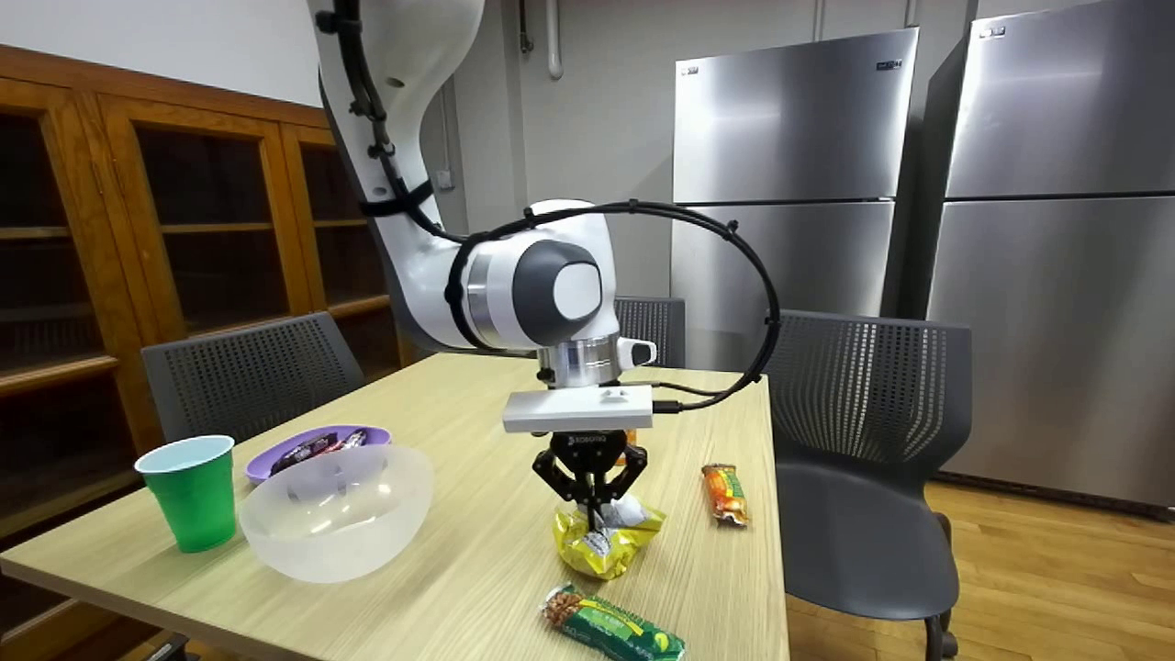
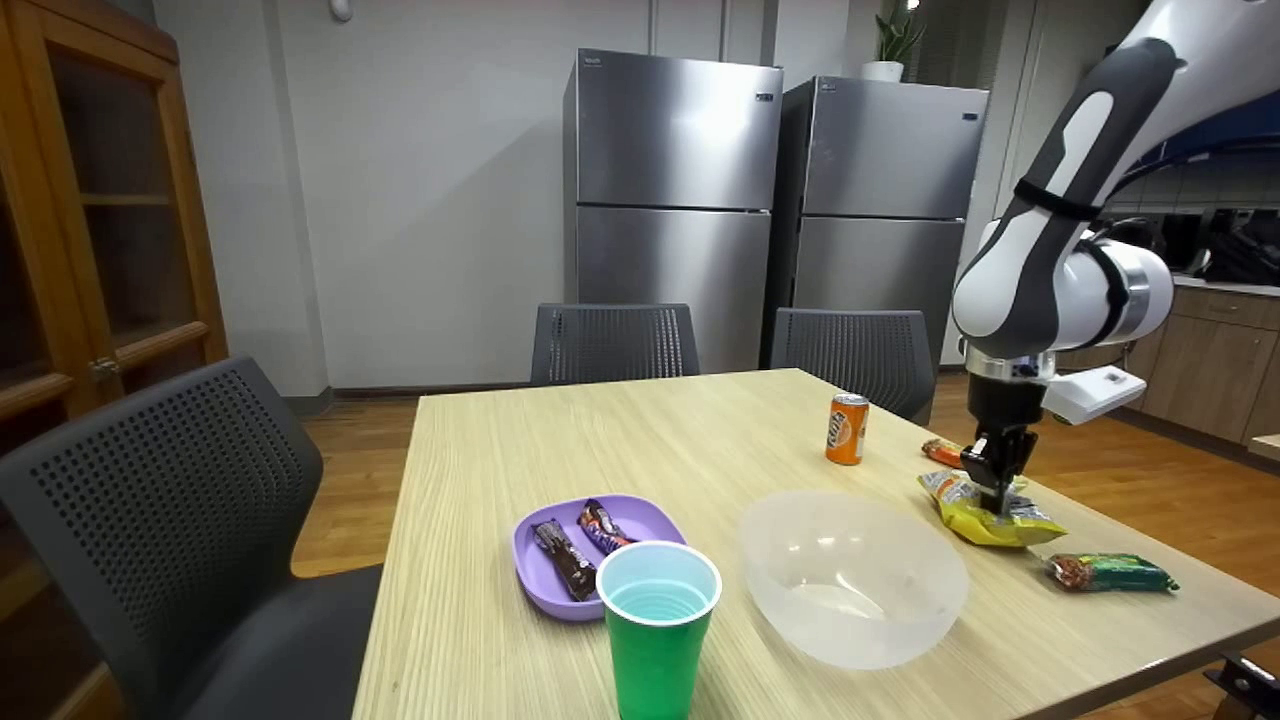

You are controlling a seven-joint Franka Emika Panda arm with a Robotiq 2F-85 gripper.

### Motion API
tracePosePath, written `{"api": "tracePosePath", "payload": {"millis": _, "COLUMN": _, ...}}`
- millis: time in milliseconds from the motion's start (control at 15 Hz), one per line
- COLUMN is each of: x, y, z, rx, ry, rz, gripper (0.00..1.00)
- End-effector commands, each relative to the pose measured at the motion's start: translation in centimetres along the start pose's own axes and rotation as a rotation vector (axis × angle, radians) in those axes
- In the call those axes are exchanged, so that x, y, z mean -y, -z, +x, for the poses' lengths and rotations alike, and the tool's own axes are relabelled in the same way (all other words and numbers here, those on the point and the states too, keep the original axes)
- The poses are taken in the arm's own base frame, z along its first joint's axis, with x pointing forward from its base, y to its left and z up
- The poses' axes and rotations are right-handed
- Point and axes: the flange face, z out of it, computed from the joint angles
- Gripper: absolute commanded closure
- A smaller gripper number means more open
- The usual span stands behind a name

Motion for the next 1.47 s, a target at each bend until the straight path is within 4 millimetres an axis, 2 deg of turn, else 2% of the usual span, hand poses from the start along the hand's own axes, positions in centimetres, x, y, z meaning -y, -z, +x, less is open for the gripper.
{"api": "tracePosePath", "payload": {"millis": 0, "x": -0.1, "y": 2.4, "z": -0.3, "rx": -0.033, "ry": 0.018, "rz": -0.016, "gripper": 1.00}}
{"api": "tracePosePath", "payload": {"millis": 333, "x": -0.1, "y": 6.5, "z": -0.6, "rx": -0.093, "ry": 0.052, "rz": -0.030, "gripper": 1.00}}
{"api": "tracePosePath", "payload": {"millis": 533, "x": 0.8, "y": 9.1, "z": -0.8, "rx": -0.129, "ry": 0.100, "rz": -0.038, "gripper": 1.00}}
{"api": "tracePosePath", "payload": {"millis": 867, "x": 3.9, "y": 12.9, "z": -1.7, "rx": -0.192, "ry": 0.217, "rz": -0.036, "gripper": 1.00}}
{"api": "tracePosePath", "payload": {"millis": 1400, "x": 10.6, "y": 17.0, "z": -4.0, "rx": -0.275, "ry": 0.442, "rz": 0.053, "gripper": 1.00}}
